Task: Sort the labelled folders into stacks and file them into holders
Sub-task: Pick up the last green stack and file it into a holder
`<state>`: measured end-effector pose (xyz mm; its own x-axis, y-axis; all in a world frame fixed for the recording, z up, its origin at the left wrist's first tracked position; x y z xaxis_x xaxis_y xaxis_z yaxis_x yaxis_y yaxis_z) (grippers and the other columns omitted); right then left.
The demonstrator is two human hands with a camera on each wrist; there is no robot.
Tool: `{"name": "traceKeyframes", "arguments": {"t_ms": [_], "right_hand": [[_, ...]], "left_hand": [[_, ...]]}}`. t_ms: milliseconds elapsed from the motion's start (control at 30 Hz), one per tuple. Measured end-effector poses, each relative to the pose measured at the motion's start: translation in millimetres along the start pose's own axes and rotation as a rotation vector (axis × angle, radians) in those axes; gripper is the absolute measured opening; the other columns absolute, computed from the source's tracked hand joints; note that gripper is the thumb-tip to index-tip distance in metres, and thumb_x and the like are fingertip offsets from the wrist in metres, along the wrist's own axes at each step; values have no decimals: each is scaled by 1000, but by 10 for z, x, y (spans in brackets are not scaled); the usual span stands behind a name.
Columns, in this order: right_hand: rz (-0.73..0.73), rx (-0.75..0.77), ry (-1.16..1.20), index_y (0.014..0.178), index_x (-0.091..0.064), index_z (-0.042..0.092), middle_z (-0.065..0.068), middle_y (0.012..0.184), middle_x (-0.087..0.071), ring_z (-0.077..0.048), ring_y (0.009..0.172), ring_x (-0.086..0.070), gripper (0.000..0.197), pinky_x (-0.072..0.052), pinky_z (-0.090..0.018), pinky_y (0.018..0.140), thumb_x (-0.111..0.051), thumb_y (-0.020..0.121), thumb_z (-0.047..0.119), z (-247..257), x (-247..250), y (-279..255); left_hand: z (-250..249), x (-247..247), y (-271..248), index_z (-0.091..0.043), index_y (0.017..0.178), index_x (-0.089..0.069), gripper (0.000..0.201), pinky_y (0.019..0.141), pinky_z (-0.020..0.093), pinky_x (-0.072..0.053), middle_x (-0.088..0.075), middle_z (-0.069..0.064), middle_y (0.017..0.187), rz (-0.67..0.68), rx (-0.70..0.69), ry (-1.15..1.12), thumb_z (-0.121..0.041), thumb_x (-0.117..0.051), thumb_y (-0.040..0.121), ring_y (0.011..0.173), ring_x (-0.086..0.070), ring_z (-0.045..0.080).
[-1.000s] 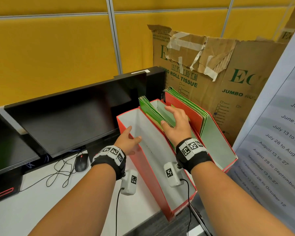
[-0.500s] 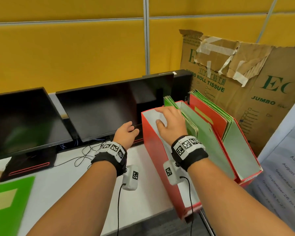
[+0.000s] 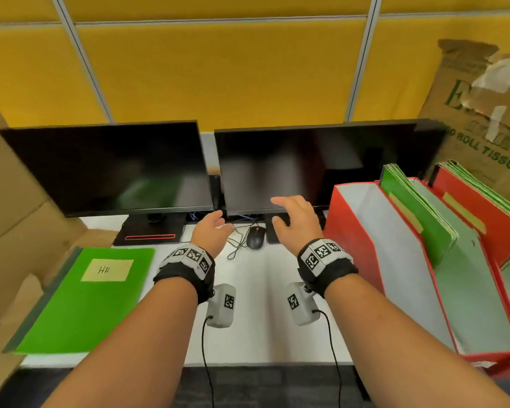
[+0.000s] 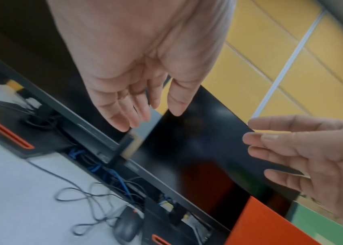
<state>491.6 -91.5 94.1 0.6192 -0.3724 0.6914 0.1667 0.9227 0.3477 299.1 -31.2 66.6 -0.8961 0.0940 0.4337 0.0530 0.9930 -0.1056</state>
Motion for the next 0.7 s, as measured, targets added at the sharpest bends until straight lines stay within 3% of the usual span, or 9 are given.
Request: {"name": "traceKeyframes", "arguments": {"t_ms": [167, 367, 467, 700], "right_hand": [[95, -25, 12, 125, -55, 29, 2, 124, -52, -19, 118, -45, 39, -41, -40, 101, -57, 88, 19, 318, -553, 26], [207, -48, 18, 129, -53, 26, 0, 130, -49, -18, 124, -42, 40, -32, -30, 105, -55, 90, 18, 673, -1285, -2], [246, -43, 34, 128, -54, 25, -2, 126, -51, -22, 122, -45, 41, -36, -36, 105, -55, 88, 17, 806, -1669, -53], [437, -72, 21, 127, -55, 24, 0, 127, -48, -18, 113, -53, 38, -42, -32, 101, -50, 90, 15, 1112, -2582, -218]], "left_hand": [[397, 559, 104, -16, 141, -44, 54, 105, 39, -44, -54, 4, 137, -44, 44, 34, -20, -59, 89, 123, -53, 20], [914, 1223, 227, -11, 140, -44, 53, 109, 32, -36, -54, 8, 138, -59, 122, 71, -16, -60, 89, 128, -49, 20], [1212, 1529, 268, -9, 140, -46, 51, 100, 24, -35, -54, 9, 136, -93, 181, 124, -15, -59, 91, 126, -50, 23], [2011, 2257, 346, -8, 141, -46, 52, 105, 31, -37, -49, 12, 142, -83, 360, 312, -18, -58, 91, 130, -48, 26]]}}
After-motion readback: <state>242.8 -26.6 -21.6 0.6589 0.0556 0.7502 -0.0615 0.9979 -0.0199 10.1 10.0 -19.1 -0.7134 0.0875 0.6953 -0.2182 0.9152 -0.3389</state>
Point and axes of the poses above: each hand's wrist, its own y-axis towards the middle knuckle, its own x-axis out of the back of the hand, z = x × y, the point moved 1 cm from there along y, towards the middle knuckle
